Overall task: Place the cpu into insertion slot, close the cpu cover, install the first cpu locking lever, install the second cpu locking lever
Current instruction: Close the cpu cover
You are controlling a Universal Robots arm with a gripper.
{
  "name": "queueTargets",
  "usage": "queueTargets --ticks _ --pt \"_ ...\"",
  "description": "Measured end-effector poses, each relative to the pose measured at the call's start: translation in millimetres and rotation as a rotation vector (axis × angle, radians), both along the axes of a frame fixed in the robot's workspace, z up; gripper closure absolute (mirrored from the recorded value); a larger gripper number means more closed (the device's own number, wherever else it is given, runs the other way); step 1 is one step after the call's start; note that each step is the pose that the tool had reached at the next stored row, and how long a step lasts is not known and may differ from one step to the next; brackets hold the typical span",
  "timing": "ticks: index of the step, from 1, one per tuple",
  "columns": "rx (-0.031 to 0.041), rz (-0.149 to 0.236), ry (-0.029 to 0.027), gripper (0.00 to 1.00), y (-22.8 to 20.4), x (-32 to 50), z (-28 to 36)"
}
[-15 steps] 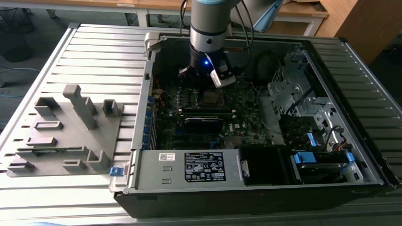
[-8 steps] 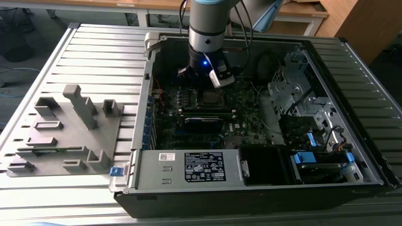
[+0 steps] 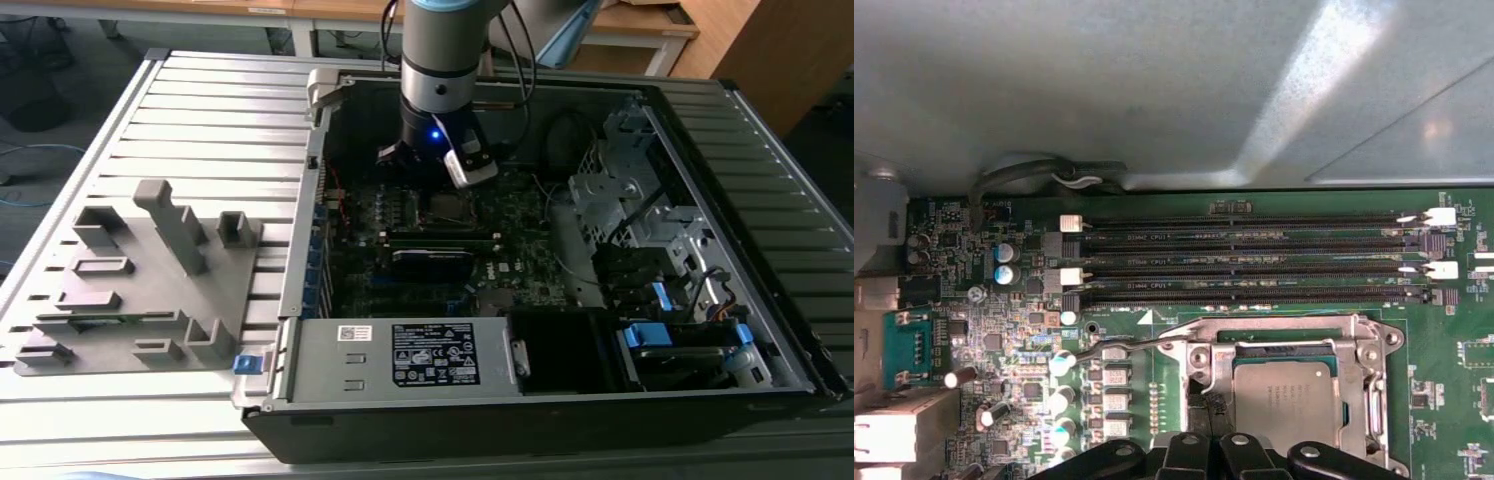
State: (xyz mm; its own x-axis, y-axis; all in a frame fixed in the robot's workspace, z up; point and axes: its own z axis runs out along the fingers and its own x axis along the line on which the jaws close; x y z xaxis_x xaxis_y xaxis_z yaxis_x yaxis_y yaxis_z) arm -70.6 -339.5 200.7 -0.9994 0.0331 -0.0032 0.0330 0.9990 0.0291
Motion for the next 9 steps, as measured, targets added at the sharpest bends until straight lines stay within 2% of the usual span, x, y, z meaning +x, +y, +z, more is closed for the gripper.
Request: queueTargets --ticks 9 --pt "-0.0001 0.000 0.0001 0.89 0.0 0.0 -0.8"
